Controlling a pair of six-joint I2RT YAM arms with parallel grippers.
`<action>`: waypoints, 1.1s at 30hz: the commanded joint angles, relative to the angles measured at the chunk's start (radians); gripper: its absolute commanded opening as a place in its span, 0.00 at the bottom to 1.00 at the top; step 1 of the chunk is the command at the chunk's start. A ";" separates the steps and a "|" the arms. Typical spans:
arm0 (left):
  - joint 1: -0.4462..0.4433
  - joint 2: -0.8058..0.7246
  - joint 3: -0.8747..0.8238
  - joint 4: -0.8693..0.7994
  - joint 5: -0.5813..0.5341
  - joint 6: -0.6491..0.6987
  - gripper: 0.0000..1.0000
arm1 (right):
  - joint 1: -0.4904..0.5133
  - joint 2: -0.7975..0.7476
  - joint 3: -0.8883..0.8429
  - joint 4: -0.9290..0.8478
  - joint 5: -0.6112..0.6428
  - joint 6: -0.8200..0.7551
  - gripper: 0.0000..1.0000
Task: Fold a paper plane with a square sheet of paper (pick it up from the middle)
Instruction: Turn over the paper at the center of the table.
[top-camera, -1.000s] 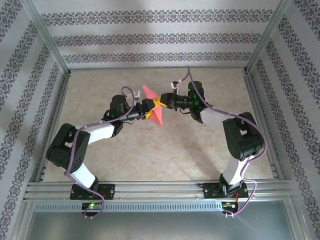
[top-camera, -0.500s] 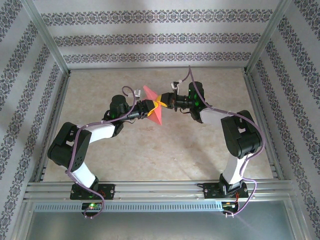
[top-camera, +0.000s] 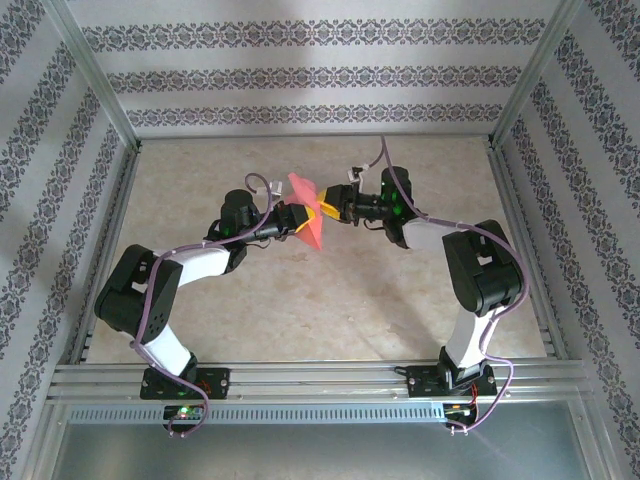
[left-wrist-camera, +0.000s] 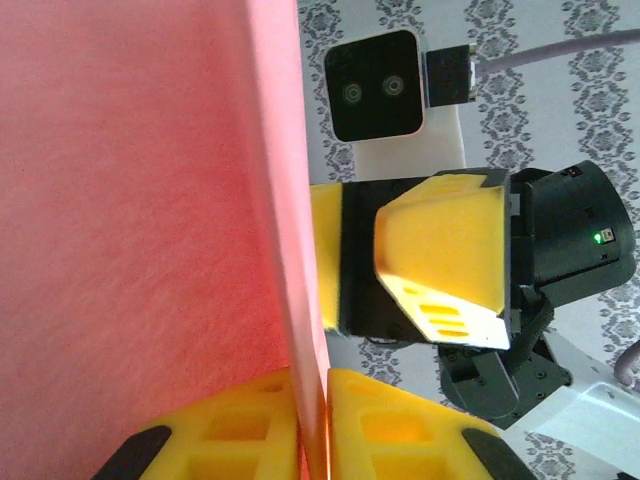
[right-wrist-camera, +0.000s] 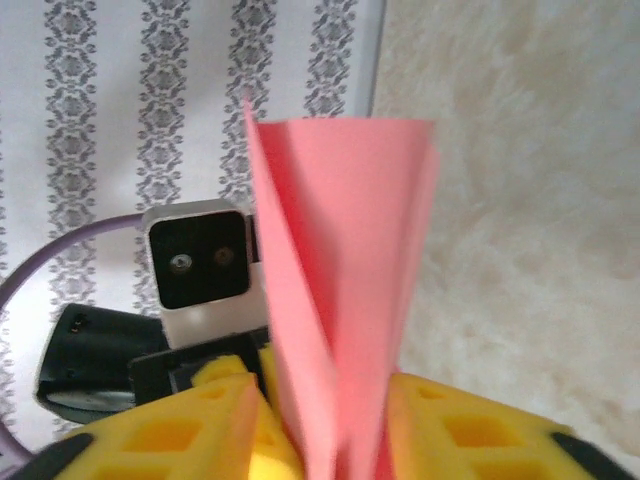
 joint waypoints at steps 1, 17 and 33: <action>0.000 -0.058 0.036 -0.107 -0.013 0.094 0.14 | -0.053 -0.086 -0.042 -0.047 0.053 -0.102 0.46; -0.008 -0.073 0.511 -1.419 -0.671 0.730 0.14 | -0.139 -0.455 -0.066 -0.751 0.583 -0.694 0.72; -0.164 0.349 0.872 -1.877 -1.449 0.777 0.14 | -0.169 -0.674 -0.184 -0.780 0.901 -0.803 0.98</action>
